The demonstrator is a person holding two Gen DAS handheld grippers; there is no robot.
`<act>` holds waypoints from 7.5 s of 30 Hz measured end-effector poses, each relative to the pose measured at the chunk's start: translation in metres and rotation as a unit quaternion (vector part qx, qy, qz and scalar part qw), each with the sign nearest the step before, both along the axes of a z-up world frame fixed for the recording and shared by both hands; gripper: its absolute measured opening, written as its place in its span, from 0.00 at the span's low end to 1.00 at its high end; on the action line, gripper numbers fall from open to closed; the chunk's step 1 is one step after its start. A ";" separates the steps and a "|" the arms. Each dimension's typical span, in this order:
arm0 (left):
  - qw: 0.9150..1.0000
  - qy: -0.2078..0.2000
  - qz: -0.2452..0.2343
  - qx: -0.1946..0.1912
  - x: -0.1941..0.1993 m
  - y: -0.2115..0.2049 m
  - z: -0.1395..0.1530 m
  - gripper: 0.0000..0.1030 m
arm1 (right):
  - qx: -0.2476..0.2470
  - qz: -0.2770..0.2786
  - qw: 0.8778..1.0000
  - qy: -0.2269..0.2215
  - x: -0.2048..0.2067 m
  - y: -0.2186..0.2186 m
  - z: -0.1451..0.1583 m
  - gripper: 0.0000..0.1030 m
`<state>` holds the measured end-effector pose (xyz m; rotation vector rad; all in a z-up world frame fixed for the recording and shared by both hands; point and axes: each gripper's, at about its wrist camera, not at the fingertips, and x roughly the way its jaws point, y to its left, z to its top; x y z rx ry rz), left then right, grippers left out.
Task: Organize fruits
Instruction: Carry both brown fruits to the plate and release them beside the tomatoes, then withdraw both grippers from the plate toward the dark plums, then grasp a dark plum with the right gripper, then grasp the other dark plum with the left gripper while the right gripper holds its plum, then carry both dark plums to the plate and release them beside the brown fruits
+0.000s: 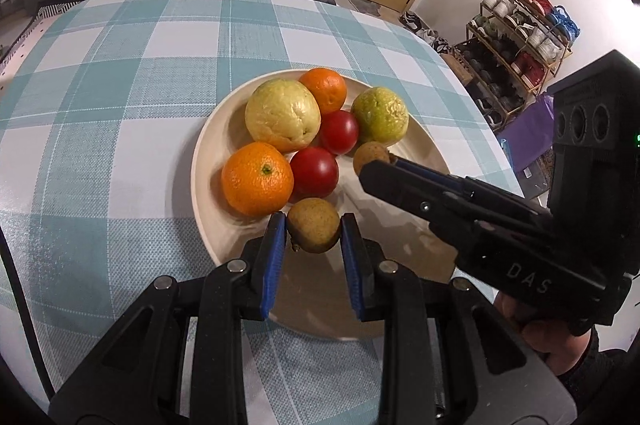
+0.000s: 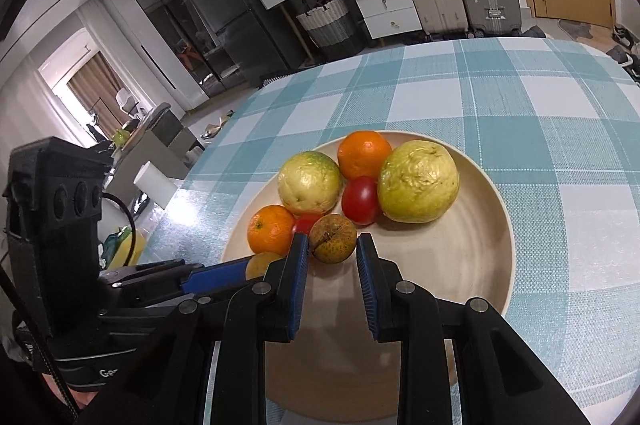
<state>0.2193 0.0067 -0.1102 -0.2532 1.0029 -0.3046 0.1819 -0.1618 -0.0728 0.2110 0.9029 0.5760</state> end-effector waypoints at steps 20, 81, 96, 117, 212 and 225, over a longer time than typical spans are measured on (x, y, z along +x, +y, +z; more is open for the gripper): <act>1.000 -0.029 0.006 -0.003 -0.031 0.005 0.025 0.24 | 0.041 -0.042 0.996 -0.072 -0.042 -0.039 0.040 0.49; 0.993 -0.074 0.082 0.047 -0.203 0.020 0.014 0.99 | -0.012 -0.001 0.998 -0.057 -0.202 -0.033 0.005 0.94; 0.993 -0.062 0.092 0.045 -0.206 0.032 0.003 0.99 | -0.039 0.039 0.998 -0.031 -0.203 -0.011 -0.013 0.58; 0.994 -0.054 0.086 0.043 -0.204 0.030 0.001 0.99 | -0.013 0.019 1.000 -0.018 -0.197 -0.024 -0.014 0.23; 0.997 -0.039 -0.025 0.065 -0.145 -0.015 -0.012 0.21 | 0.033 -0.004 0.999 -0.017 -0.139 -0.061 -0.007 0.23; 0.996 -0.077 -0.040 0.034 -0.118 -0.013 0.031 0.21 | 0.047 0.010 0.999 -0.024 -0.107 -0.050 0.008 0.23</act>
